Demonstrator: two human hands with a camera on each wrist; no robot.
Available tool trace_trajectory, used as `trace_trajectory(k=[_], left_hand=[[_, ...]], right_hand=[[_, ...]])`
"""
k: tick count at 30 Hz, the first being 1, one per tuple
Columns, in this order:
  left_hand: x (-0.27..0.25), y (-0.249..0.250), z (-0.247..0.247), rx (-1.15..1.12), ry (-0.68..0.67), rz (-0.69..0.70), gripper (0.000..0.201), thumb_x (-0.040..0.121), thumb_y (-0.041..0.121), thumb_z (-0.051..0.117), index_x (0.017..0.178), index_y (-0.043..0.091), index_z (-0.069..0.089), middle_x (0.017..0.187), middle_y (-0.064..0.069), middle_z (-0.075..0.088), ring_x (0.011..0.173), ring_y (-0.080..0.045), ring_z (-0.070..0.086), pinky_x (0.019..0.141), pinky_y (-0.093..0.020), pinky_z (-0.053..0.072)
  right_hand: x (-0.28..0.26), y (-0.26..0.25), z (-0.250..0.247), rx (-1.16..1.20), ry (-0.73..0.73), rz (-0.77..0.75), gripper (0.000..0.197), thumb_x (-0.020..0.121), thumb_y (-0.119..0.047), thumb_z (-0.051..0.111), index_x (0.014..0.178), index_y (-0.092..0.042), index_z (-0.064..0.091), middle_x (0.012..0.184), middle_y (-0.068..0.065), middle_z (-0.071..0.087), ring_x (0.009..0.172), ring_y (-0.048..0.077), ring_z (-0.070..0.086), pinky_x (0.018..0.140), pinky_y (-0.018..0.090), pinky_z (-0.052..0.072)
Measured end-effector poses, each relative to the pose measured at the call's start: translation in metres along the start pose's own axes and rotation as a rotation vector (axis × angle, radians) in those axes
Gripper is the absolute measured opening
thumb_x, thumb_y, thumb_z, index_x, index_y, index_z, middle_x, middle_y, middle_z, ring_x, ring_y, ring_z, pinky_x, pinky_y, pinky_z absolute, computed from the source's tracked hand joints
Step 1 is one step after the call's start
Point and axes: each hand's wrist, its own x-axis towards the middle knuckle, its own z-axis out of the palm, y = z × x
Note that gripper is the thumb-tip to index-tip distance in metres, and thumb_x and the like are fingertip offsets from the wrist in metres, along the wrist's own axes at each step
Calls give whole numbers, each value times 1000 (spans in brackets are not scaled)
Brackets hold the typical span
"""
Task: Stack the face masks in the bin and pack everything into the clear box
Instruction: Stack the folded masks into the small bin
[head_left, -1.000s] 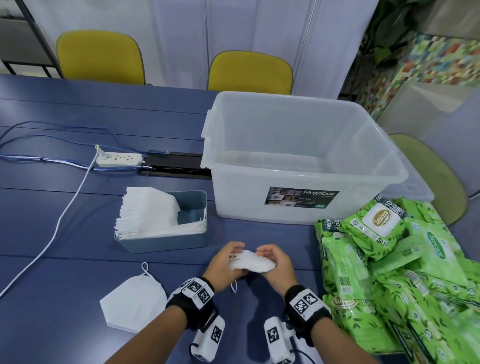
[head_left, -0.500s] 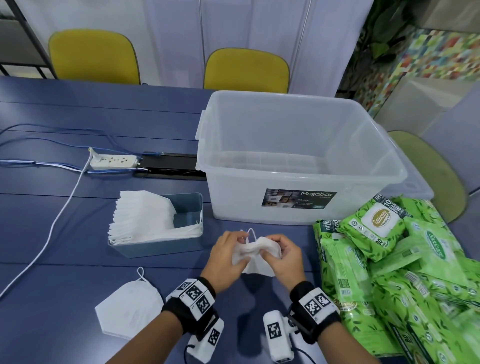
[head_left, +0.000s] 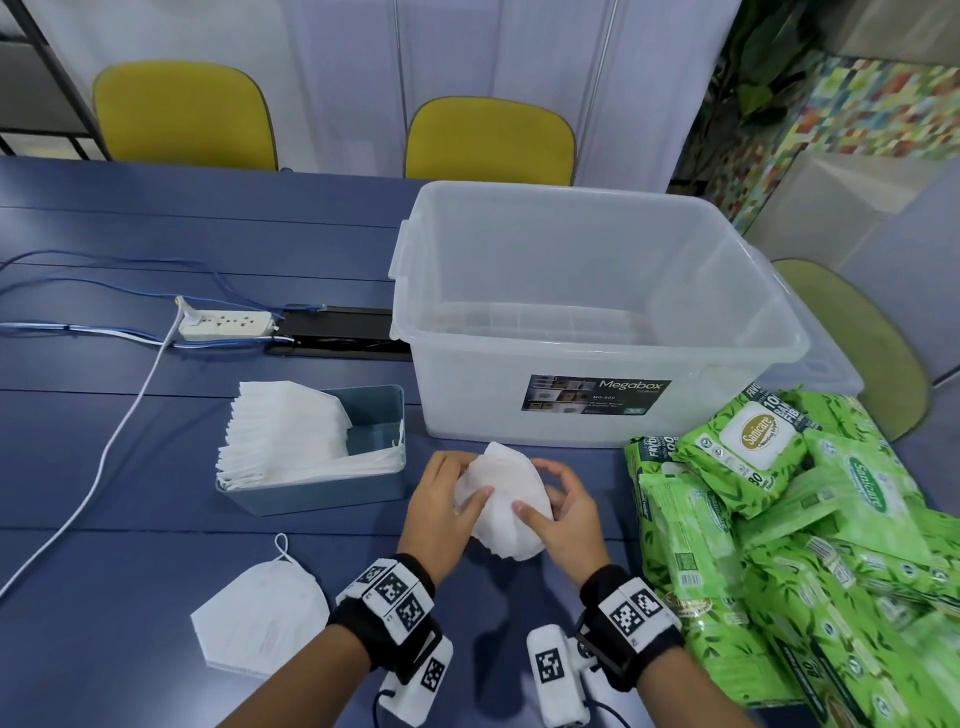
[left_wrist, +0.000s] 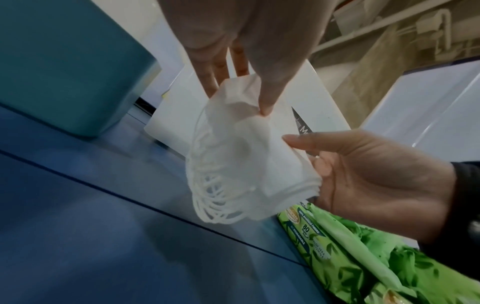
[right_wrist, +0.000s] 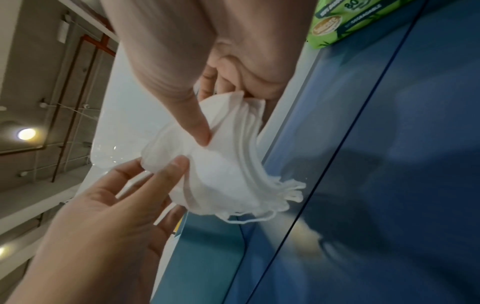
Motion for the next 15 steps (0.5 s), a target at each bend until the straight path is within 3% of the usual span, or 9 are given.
trace_trajectory(k=[4, 6, 8, 10, 15], left_hand=[[0, 3, -1, 39, 35, 68, 15, 83, 21, 61, 97, 18, 56, 100, 8, 51, 94, 2, 49, 79, -8, 38], [2, 5, -2, -12, 2, 97, 9, 83, 23, 63, 90, 24, 57, 104, 8, 52, 98, 2, 51, 84, -10, 40], [6, 6, -3, -92, -64, 83, 7, 82, 33, 62, 85, 30, 56, 112, 9, 53, 105, -1, 52, 90, -14, 40], [9, 4, -6, -154, -121, 28, 16, 79, 41, 60, 85, 26, 59, 121, 8, 52, 110, -3, 54, 95, -19, 41], [20, 4, -14, -219, -290, -57, 36, 74, 45, 63, 92, 13, 63, 130, 10, 48, 116, -2, 51, 97, -19, 42]], right_hand=[[-5, -6, 5, 35, -74, -32, 55, 76, 12, 65, 116, -22, 48, 93, 12, 70, 82, 18, 67, 71, 26, 53], [-5, -9, 7, 13, -91, -56, 50, 70, 6, 62, 112, -21, 53, 103, 11, 67, 89, 16, 65, 75, 25, 52], [-4, -11, 7, -23, -104, -61, 47, 70, 11, 60, 106, -18, 59, 108, 7, 65, 94, 11, 63, 80, 22, 50], [-4, -13, 4, -55, -121, -38, 47, 73, 17, 59, 104, -18, 61, 108, 4, 65, 93, 5, 63, 80, 20, 50], [-2, -24, 1, -213, -195, -24, 40, 75, 10, 68, 93, -25, 62, 90, -5, 66, 72, -7, 60, 69, 12, 47]])
